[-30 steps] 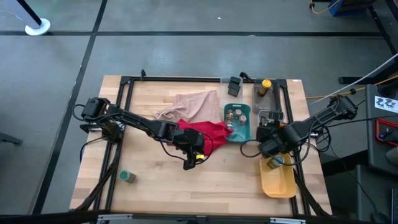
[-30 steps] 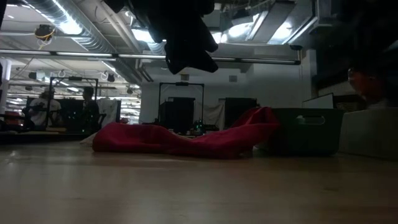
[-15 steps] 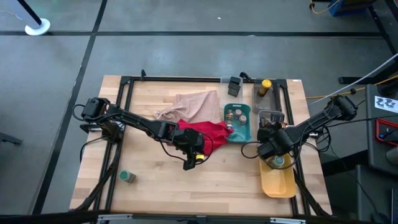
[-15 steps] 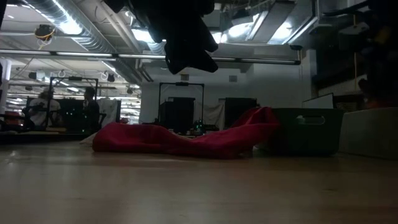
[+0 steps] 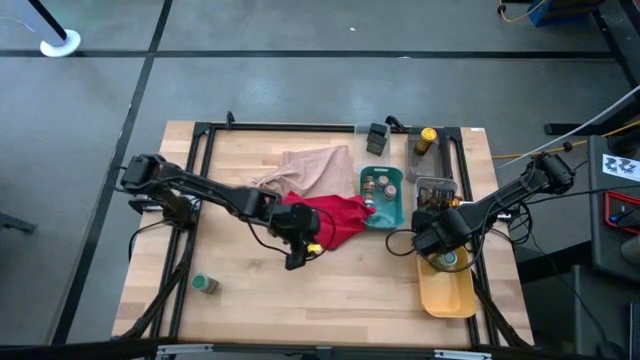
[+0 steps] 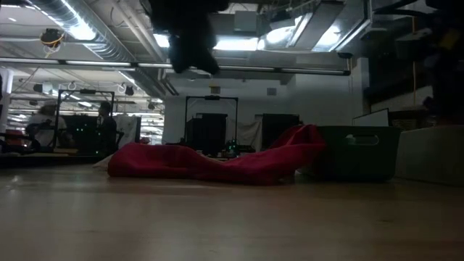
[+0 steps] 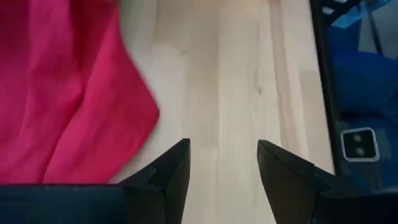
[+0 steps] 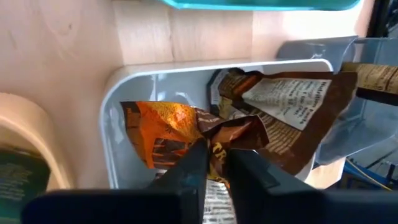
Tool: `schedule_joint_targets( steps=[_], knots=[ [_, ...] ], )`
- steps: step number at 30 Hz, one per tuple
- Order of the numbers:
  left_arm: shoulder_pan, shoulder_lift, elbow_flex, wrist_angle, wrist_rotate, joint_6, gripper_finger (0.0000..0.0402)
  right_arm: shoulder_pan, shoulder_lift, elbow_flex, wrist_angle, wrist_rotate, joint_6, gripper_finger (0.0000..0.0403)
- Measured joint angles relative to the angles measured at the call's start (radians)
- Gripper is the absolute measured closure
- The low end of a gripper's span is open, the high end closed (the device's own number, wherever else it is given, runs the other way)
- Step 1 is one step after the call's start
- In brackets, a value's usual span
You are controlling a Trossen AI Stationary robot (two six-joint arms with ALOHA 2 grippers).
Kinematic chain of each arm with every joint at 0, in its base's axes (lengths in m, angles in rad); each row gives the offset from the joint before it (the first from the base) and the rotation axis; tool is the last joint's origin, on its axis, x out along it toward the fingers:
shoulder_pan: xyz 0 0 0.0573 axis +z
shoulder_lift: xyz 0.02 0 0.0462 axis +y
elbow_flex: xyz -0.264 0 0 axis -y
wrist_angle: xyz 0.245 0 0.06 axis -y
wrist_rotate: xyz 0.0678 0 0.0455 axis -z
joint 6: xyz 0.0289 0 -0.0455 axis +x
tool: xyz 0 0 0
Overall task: Sort spices by type
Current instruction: Put the orange pouch seasoning into the light blue bin, then put the dark green seasoning bottle into the light yellow bin
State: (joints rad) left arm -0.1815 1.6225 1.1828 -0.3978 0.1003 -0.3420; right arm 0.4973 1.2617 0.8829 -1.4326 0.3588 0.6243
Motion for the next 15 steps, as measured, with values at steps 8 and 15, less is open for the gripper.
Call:
schedule_joint_targets(
  steps=[8, 15],
  knots=[
    [-0.02, -0.122, 0.065, -0.419, 0.007, -0.25, 0.0233, 0.0, 0.0, 0.0, 0.0, -0.039, 0.0, 0.0255],
    [-0.098, -0.2, 0.066, -0.783, 0.123, -0.632, 0.0233, 0.0, 0.0, 0.0, 0.0, -0.039, 0.0, 0.0193]
  ],
)
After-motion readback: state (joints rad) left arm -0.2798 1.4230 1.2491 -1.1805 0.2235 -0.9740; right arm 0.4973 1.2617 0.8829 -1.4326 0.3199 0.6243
